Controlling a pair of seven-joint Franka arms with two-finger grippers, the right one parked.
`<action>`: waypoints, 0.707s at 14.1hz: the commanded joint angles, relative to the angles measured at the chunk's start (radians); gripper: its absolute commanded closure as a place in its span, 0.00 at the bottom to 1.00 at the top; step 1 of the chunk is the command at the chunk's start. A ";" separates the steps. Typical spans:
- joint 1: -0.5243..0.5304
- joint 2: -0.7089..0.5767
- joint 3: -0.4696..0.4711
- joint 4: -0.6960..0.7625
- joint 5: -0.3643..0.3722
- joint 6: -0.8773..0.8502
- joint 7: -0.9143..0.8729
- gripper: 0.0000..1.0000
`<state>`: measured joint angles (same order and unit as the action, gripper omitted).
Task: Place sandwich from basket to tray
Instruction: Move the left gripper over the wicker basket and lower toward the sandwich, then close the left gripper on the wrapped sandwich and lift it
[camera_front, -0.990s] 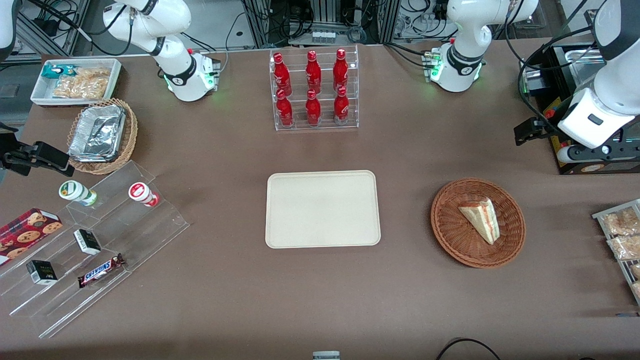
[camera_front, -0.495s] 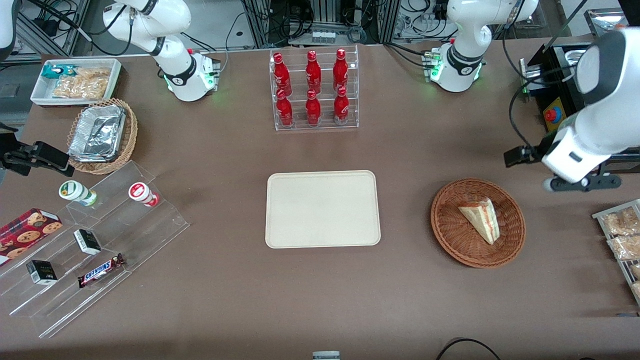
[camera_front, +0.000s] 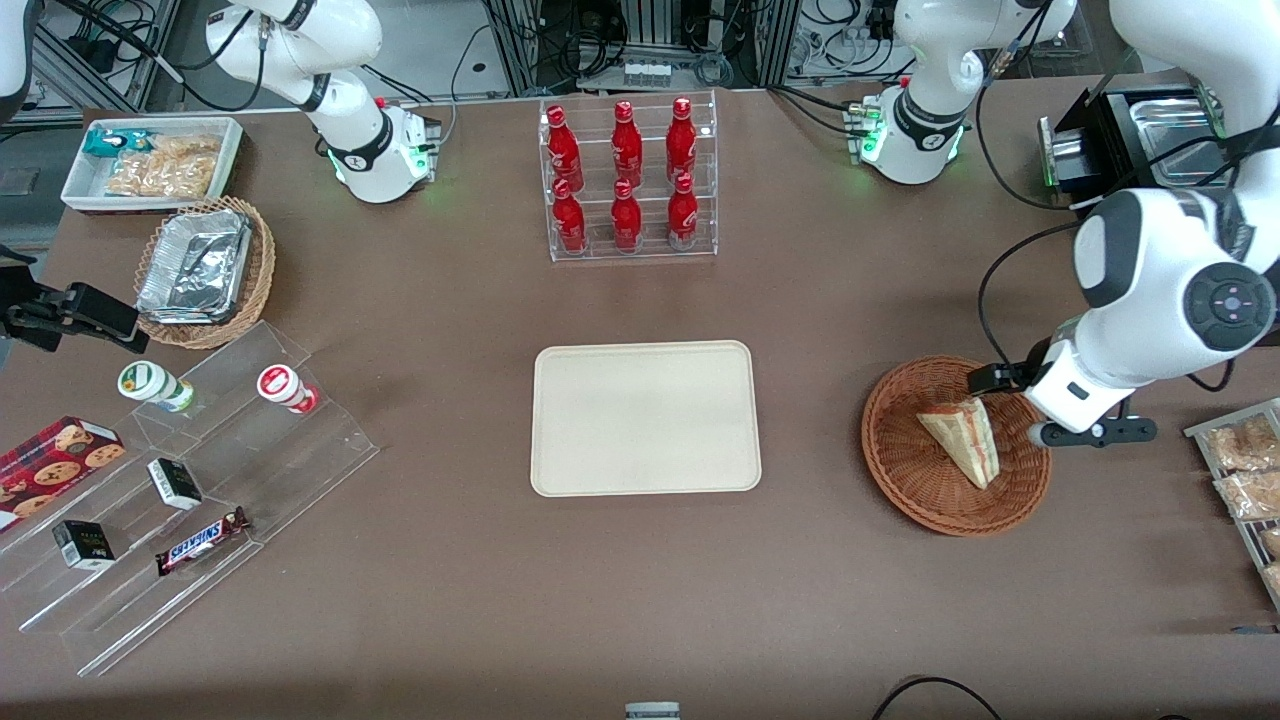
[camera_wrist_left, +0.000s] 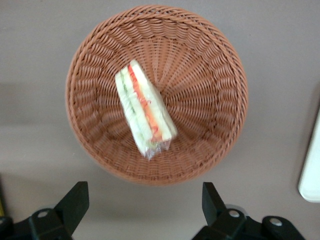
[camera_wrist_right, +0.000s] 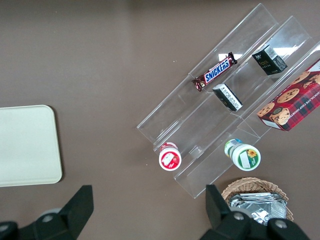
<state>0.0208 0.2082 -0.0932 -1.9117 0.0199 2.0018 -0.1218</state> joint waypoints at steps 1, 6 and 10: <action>0.004 -0.030 0.001 -0.130 -0.006 0.145 -0.018 0.00; 0.004 0.002 0.001 -0.219 -0.009 0.354 -0.341 0.00; 0.002 0.077 0.001 -0.236 -0.009 0.489 -0.538 0.00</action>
<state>0.0218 0.2470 -0.0909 -2.1441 0.0177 2.4425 -0.5968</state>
